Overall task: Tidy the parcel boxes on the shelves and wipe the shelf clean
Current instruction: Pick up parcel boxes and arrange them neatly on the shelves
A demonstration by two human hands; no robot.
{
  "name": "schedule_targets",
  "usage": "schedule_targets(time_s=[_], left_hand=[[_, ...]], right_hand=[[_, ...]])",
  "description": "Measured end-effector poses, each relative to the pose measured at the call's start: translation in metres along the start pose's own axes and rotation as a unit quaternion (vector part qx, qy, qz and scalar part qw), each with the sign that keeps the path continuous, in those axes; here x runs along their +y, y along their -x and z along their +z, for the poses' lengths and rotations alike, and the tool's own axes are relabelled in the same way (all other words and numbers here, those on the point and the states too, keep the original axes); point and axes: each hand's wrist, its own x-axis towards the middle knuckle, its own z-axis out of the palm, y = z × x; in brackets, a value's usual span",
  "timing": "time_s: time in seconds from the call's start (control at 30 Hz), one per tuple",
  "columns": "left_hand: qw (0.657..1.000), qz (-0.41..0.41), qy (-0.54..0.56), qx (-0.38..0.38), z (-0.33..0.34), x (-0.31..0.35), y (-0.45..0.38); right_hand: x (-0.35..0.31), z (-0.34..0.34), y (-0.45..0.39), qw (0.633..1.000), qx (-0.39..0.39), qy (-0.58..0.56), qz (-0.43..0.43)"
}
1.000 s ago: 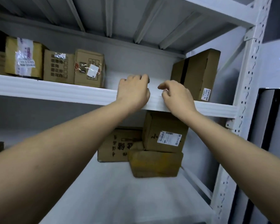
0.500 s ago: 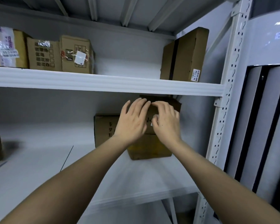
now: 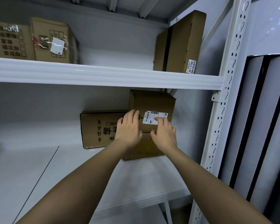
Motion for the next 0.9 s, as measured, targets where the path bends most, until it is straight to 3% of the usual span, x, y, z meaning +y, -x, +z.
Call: schedule_targets(time_s=[0.17, 0.33, 0.57, 0.73, 0.9], left_hand=[[0.989, -0.094, 0.090, -0.064, 0.025, 0.017, -0.036], [0.951, -0.220, 0.201, -0.084, 0.046, 0.029, -0.072], [0.876, -0.339, 0.334, -0.072, 0.068, 0.019, -0.107], [0.838, -0.366, 0.397, -0.079, 0.079, 0.008, -0.121], [0.796, -0.341, 0.492, -0.092, 0.084, 0.003, -0.130]], right_hand=[[0.045, 0.018, -0.039, 0.998, -0.032, -0.031, 0.037], [0.086, 0.032, -0.084, 0.990, -0.072, -0.098, 0.078], [0.116, 0.049, -0.130, 0.918, -0.114, -0.307, 0.223], [0.121, 0.057, -0.148, 0.869, -0.123, -0.398, 0.267], [0.120, 0.061, -0.159, 0.844, -0.143, -0.464, 0.228]])
